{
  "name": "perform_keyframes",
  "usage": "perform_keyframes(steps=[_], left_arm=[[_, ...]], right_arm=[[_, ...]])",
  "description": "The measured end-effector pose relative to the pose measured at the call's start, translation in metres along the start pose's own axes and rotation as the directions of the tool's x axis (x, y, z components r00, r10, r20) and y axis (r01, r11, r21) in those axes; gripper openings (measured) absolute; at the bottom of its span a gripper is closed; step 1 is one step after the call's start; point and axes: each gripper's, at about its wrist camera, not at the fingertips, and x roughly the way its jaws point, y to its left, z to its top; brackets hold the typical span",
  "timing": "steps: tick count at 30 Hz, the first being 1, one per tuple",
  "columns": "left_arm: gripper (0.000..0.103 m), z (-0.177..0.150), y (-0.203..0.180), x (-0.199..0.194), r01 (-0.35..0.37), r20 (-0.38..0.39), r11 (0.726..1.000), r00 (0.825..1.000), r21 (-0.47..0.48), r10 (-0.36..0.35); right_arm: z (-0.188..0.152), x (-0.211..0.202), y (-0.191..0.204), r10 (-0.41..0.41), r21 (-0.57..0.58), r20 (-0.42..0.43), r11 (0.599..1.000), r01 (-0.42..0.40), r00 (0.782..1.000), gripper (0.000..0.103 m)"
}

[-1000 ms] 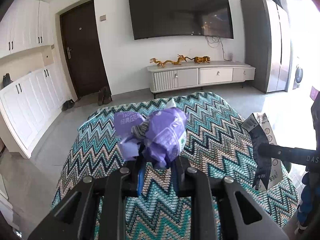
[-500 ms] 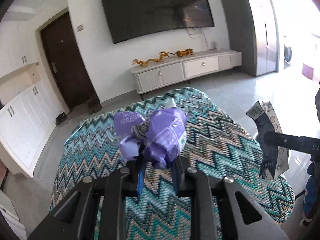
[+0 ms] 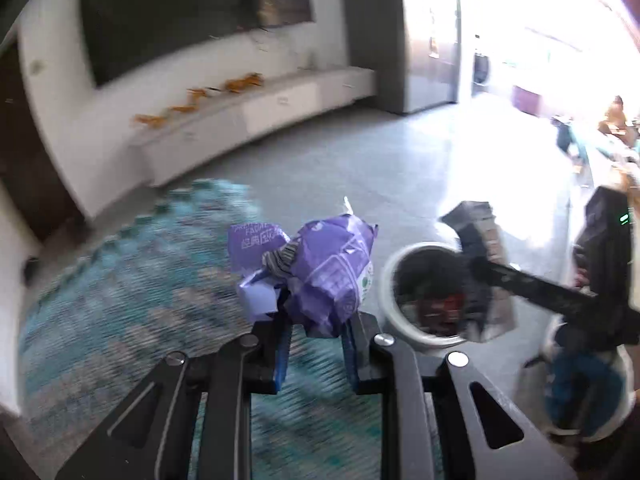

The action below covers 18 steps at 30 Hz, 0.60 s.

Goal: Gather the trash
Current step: 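Carry glove and carton to the bin and open both tools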

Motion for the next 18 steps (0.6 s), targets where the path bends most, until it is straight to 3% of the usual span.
perform_keyframes(steps=[5, 10, 14, 15, 18], left_arm=[[0.021, 0.027, -0.048, 0.062, 0.156, -0.087, 0.988, 0.984, 0.007, -0.155], [0.023, 0.045, -0.081, 0.12, 0.265, -0.162, 0.963, 0.95, -0.041, -0.268], [0.026, 0.057, -0.09, 0.16, 0.337, -0.208, 0.931, 0.909, -0.14, -0.36], [0.028, 0.057, -0.089, 0.164, 0.34, -0.209, 0.928, 0.907, -0.151, -0.366], [0.053, 0.059, -0.083, 0.173, 0.36, -0.199, 0.91, 0.895, -0.204, -0.399]], right_arm=[[0.019, 0.012, -0.053, -0.126, 0.038, 0.001, 0.991, 0.126, 0.992, 0.034], [0.032, 0.036, -0.098, -0.207, 0.09, -0.027, 0.974, 0.208, 0.978, 0.035], [0.036, 0.055, -0.122, -0.27, 0.096, -0.065, 0.956, 0.276, 0.961, 0.036], [0.036, 0.058, -0.129, -0.295, 0.097, -0.076, 0.948, 0.302, 0.952, 0.039], [0.035, 0.061, -0.141, -0.328, 0.111, -0.092, 0.935, 0.337, 0.94, 0.046]])
